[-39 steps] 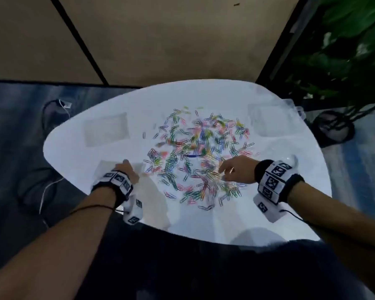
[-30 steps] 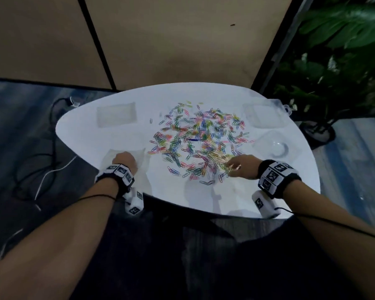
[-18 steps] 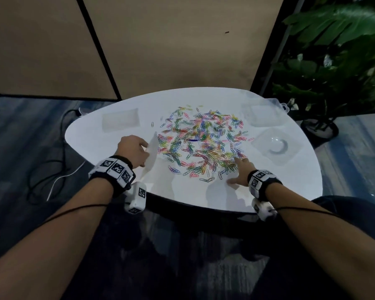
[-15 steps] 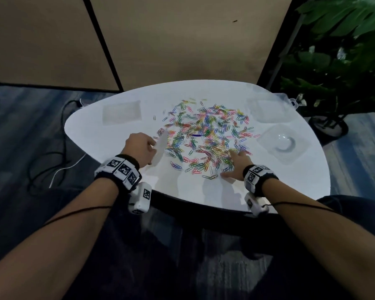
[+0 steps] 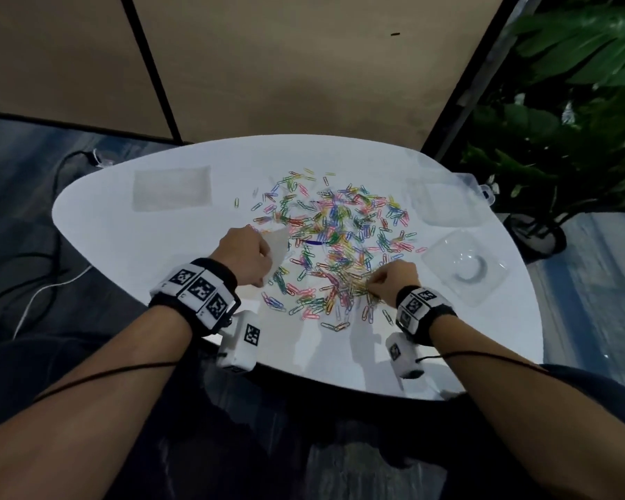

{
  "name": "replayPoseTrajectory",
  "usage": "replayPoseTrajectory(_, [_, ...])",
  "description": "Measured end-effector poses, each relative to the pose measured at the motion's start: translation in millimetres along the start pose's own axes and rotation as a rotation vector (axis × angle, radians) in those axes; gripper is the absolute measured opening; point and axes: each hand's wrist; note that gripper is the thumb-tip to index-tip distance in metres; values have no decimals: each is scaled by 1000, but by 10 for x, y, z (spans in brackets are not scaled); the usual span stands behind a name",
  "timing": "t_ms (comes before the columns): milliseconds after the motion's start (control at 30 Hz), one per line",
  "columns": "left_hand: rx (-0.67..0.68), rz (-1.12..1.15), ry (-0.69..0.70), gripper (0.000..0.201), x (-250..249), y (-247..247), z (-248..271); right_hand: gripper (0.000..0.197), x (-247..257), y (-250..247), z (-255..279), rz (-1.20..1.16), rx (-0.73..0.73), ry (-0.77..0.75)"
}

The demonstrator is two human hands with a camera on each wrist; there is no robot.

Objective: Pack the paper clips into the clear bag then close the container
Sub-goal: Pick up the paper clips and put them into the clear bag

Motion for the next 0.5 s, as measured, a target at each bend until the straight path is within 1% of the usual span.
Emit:
replayPoseTrajectory(67, [23,51,-12,31,-48,23,-26,5,2,-168,-74,-215,25,103])
replayPoseTrajectory(100, [39,70,-19,36,-69,47,-31,4,34,-249,-78,-361,47,160])
replayPoseTrajectory(200, [72,80,1,40,-141,103,-49,3,313,-497,9,-927,136,290])
replayPoseTrajectory(233, [74,83,9,41,-175,120,-55,7,422,-551,57,-1093,176,310])
replayPoseTrajectory(267, [73,93,16,41,-194,147,-56,12,529,-581,124,-1204,215,315])
replayPoseTrajectory(300, [72,105,20,41,-230,174,-62,16,613,-589,161,-1267,240,310])
replayPoseTrajectory(367, [68,129,17,39,-264,209,-32,18,793,-544,229,-1305,254,297])
replayPoseTrajectory(500, [46,227,37,35,-364,308,29,1,909,-365,249,-1248,197,273])
Point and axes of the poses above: each hand's wrist, its own z-axis away from the middle knuckle, its own y-axis out of the palm, x = y × z, and after that the axes turned 13 degrees about -x, right-handed
